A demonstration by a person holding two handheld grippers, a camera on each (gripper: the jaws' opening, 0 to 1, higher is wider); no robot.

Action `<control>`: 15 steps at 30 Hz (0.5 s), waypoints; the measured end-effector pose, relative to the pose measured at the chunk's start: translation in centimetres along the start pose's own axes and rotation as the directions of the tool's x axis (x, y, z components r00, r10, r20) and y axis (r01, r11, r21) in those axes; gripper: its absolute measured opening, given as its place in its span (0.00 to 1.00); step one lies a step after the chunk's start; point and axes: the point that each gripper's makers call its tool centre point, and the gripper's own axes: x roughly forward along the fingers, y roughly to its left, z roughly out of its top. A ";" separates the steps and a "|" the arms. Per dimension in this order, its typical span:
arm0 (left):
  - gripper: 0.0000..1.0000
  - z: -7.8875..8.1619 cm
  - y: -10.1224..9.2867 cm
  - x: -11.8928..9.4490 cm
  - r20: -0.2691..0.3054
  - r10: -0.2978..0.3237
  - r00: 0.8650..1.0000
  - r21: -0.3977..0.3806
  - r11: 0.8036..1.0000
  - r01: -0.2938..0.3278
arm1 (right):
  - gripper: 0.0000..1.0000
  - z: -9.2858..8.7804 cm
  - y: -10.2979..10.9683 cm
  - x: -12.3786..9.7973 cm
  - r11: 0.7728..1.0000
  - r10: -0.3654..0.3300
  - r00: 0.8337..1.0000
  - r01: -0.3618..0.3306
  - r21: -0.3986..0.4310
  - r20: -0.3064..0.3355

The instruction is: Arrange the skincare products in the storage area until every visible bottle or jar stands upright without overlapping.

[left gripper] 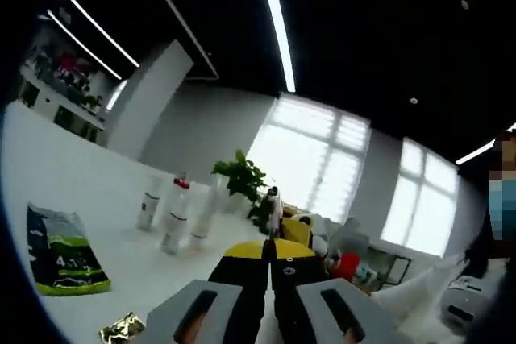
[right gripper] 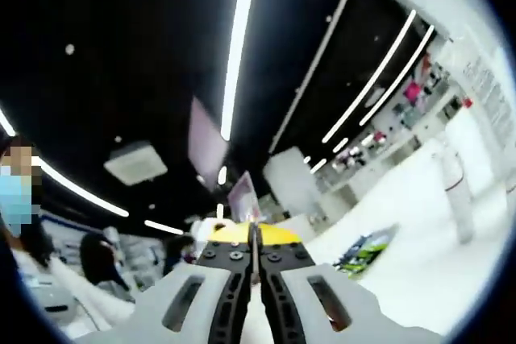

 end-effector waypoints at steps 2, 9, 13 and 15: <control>0.00 0.5 0.4 -0.1 0.015 0.001 1.000 -0.040 0.999 0.000 | 0.02 -0.2 -0.4 -0.3 0.996 -0.044 0.999 0.043 -0.076 -0.018; 0.00 3.8 4.2 0.1 0.063 0.133 0.989 -0.212 0.970 -0.116 | 0.03 -1.6 -1.8 -2.3 0.901 -0.209 0.976 0.172 -0.398 -0.052; 0.00 4.6 8.5 1.6 -0.006 0.268 0.964 -0.311 0.915 -0.256 | 0.01 -2.9 -2.2 -3.3 0.867 -0.270 0.960 0.211 -0.451 -0.070; 0.00 4.6 10.5 2.2 -0.031 0.325 0.945 -0.326 0.891 -0.317 | 0.01 -3.6 -2.1 -3.8 0.831 -0.294 0.952 0.210 -0.515 -0.086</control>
